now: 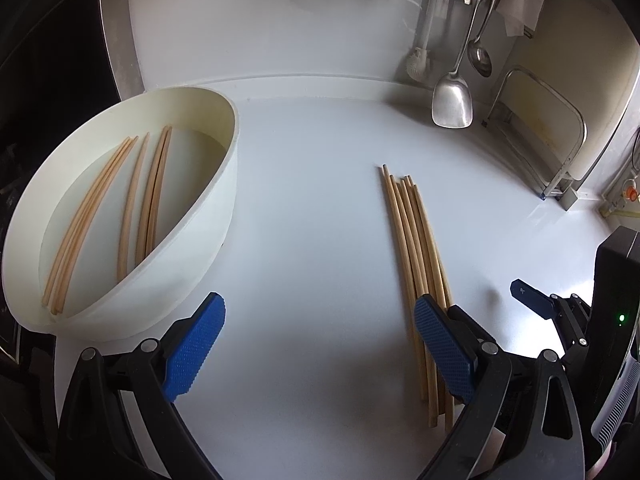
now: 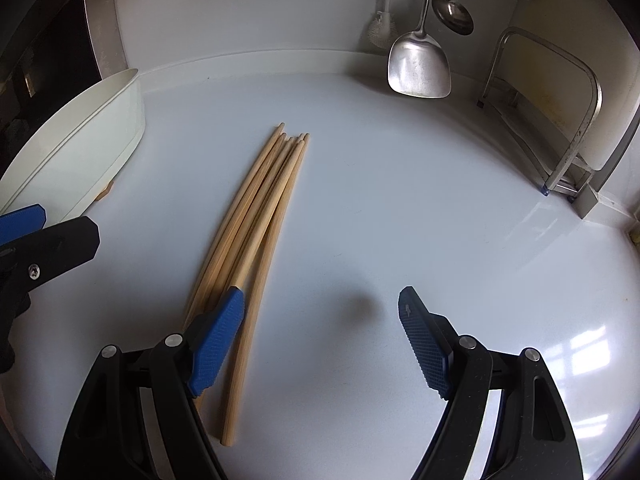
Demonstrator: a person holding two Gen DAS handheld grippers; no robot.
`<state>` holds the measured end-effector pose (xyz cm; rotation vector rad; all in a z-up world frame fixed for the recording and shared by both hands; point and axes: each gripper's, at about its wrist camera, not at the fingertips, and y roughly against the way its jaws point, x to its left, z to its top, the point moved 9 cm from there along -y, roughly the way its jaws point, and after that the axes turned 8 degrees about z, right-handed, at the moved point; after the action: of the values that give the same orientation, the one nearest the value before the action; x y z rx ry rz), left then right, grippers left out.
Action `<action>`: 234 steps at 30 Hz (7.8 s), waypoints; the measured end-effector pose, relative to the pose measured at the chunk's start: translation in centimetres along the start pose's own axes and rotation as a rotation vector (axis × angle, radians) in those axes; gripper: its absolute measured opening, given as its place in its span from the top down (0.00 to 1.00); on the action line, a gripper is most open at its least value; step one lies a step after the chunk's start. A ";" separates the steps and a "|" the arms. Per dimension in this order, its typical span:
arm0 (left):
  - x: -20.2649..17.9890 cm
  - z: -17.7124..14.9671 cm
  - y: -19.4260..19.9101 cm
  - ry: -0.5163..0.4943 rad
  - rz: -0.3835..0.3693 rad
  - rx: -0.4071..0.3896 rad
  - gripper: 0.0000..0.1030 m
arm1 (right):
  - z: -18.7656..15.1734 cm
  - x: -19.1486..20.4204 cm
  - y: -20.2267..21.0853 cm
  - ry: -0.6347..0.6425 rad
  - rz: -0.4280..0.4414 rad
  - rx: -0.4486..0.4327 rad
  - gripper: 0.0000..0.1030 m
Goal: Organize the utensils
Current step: 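Move both open tools back to the chopstick bundle on the counter, then separate one chopstick with the right tool while the left tool grasps another, then carry the held chopsticks over the white bowl with both tools, then open both tools to release the chopsticks into the bowl, then withdraw both open tools from the bowl toward the remaining chopsticks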
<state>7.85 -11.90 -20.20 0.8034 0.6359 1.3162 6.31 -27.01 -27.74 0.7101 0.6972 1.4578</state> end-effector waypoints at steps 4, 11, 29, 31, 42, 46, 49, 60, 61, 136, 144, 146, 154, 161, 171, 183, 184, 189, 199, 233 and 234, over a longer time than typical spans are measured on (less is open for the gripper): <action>-0.2 -0.3 -0.4 -0.005 0.005 0.009 0.09 | -0.1 -0.2 -0.2 0.009 -0.022 0.006 0.26; -1.1 -0.8 -1.2 0.000 -0.010 0.029 0.09 | 0.2 -1.8 -0.3 -0.001 -0.029 -0.001 0.26; -3.0 -1.3 -5.2 -0.031 0.031 0.082 0.09 | 0.2 -6.1 0.4 -0.074 0.018 -0.043 0.26; -3.2 -1.3 -5.5 -0.037 0.034 0.088 0.09 | 0.3 -6.0 0.4 -0.070 0.022 -0.045 0.26; -3.9 -1.7 -5.6 -0.046 0.029 0.087 0.09 | 0.4 -6.2 0.4 -0.067 0.028 -0.051 0.26; -4.0 -1.7 -6.1 -0.060 0.054 0.090 0.08 | 0.4 -6.4 0.2 -0.057 0.017 -0.044 0.26; -3.7 -1.4 -6.3 -0.045 0.062 0.088 0.08 | 0.4 -6.4 0.2 -0.052 0.012 -0.042 0.27; -4.5 -0.8 -5.7 -0.064 0.056 0.057 0.36 | 0.6 -5.4 -0.5 0.028 0.011 -0.036 0.28; -4.7 -0.7 -5.6 -0.075 0.056 0.054 0.41 | 0.5 -5.2 -0.5 0.024 0.021 -0.034 0.28; 23.8 5.5 -5.6 0.064 0.015 0.233 0.93 | 13.3 25.4 -6.3 -0.067 0.298 0.197 0.94; 24.3 5.5 -5.6 0.062 0.023 0.234 0.93 | 13.2 25.3 -6.6 -0.072 0.285 0.202 0.92; 24.5 5.6 -5.4 0.067 0.028 0.235 0.89 | 13.3 25.4 -6.7 -0.074 0.284 0.199 0.83; 25.2 6.9 -3.2 0.080 0.058 0.154 0.39 | 13.7 24.8 -5.2 -0.077 0.277 0.159 0.77; 25.0 6.9 -1.7 0.080 0.069 0.127 0.30 | 13.2 24.0 -3.6 -0.091 0.274 0.135 0.71; 23.5 6.4 0.5 0.076 0.048 0.101 0.27 | 11.7 21.6 -0.4 -0.126 0.270 0.093 0.64; 15.2 4.4 2.5 0.012 -0.056 0.094 0.26 | 7.1 12.7 3.8 -0.200 0.184 0.047 0.52; 14.4 4.4 2.7 0.004 -0.061 0.091 0.25 | 6.6 11.8 4.2 -0.207 0.173 0.043 0.52; 10.1 3.8 3.5 -0.046 -0.107 0.086 0.24 | 4.0 7.1 5.3 -0.249 0.117 0.039 0.47; 3.5 2.5 4.9 -0.127 -0.117 0.034 0.23 | -0.6 0.5 5.8 -0.263 0.045 0.035 0.41; 0.3 0.3 1.0 -0.066 -0.009 -0.028 0.19 | -1.4 -0.6 -0.2 -0.152 0.070 -0.044 0.40; 0.3 0.3 1.0 -0.066 -0.010 -0.027 0.19 | -1.3 -0.6 -0.2 -0.145 0.063 -0.046 0.40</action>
<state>7.54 -11.56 -19.26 0.8174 0.5679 1.2820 5.39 -27.57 -28.71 0.7994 0.5318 1.4588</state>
